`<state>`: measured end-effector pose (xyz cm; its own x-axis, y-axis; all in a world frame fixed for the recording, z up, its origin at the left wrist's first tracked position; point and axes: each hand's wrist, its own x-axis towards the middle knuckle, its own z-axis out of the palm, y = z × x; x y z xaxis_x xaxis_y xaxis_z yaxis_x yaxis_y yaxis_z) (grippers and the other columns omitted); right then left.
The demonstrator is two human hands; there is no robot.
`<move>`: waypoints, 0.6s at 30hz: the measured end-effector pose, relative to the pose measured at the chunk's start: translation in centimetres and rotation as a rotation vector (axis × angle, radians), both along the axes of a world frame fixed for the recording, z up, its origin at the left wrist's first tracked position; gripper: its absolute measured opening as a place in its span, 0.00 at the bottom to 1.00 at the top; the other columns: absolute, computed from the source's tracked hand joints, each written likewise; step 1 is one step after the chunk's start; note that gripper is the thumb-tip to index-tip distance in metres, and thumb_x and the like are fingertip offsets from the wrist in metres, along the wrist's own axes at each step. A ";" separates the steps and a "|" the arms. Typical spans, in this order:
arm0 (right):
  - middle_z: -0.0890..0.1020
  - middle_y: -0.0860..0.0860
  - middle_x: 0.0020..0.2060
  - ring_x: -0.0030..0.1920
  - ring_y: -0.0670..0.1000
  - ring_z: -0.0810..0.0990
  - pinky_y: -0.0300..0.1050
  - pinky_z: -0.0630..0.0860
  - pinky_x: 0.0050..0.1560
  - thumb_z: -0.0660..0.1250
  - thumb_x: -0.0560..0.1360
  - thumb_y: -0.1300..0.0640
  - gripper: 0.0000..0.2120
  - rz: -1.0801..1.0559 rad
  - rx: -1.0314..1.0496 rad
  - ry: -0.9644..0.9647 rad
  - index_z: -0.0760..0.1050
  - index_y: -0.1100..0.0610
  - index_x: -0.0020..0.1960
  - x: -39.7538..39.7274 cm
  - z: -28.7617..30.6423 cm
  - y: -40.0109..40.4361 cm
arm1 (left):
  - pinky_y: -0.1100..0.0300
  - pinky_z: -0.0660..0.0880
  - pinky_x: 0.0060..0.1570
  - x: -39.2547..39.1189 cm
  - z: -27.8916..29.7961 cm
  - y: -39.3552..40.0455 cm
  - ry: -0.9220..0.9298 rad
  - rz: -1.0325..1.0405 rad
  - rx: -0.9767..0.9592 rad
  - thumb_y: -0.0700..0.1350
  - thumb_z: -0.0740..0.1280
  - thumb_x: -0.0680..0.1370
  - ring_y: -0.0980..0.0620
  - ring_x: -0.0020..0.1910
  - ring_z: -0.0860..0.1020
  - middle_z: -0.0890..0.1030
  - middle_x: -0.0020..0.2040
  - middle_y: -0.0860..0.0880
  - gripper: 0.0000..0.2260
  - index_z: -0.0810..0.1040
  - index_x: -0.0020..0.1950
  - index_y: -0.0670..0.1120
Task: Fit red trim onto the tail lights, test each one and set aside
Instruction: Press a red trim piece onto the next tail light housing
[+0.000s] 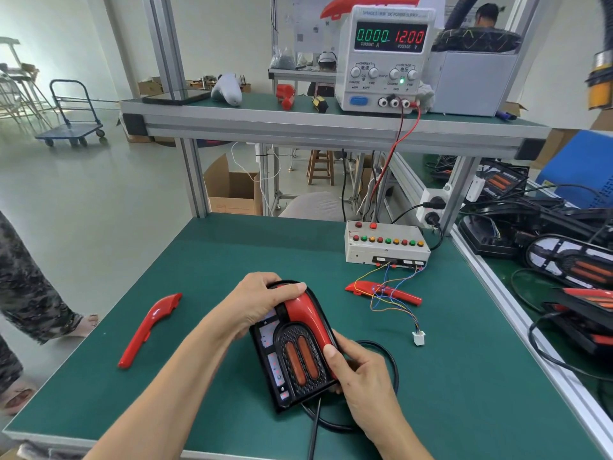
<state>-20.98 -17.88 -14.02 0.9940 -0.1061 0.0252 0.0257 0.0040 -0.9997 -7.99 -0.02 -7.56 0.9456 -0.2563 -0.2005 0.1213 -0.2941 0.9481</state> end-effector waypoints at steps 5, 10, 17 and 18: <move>0.87 0.47 0.52 0.43 0.42 0.83 0.40 0.81 0.41 0.68 0.79 0.47 0.15 0.088 -0.069 0.009 0.81 0.39 0.65 0.3 -0.1 -0.7 | 0.47 0.82 0.49 0.1 -0.6 0.0 0.095 0.048 -0.082 0.51 0.77 0.73 0.43 0.40 0.83 0.86 0.47 0.35 0.24 0.80 0.56 0.31; 0.84 0.48 0.53 0.40 0.43 0.79 0.39 0.78 0.39 0.68 0.81 0.53 0.17 0.105 -0.107 -0.037 0.79 0.36 0.66 0.6 -0.6 -1.3 | 0.48 0.82 0.48 0.1 -0.1 0.0 0.137 0.036 -0.148 0.50 0.79 0.72 0.42 0.40 0.83 0.86 0.46 0.36 0.25 0.78 0.57 0.32; 0.85 0.44 0.42 0.36 0.44 0.77 0.48 0.80 0.42 0.61 0.81 0.37 0.11 0.062 -0.460 0.003 0.77 0.27 0.61 0.8 0.1 -1.5 | 0.55 0.80 0.39 0.0 0.1 0.3 0.126 -0.003 -0.133 0.51 0.79 0.72 0.46 0.36 0.83 0.85 0.40 0.42 0.15 0.80 0.46 0.42; 0.83 0.40 0.37 0.36 0.43 0.76 0.46 0.78 0.42 0.54 0.78 0.28 0.17 0.025 -0.683 -0.019 0.76 0.27 0.60 1.0 0.5 -1.7 | 0.56 0.80 0.38 -0.1 0.1 0.4 0.117 -0.012 -0.134 0.51 0.79 0.72 0.46 0.35 0.83 0.85 0.39 0.42 0.15 0.79 0.45 0.42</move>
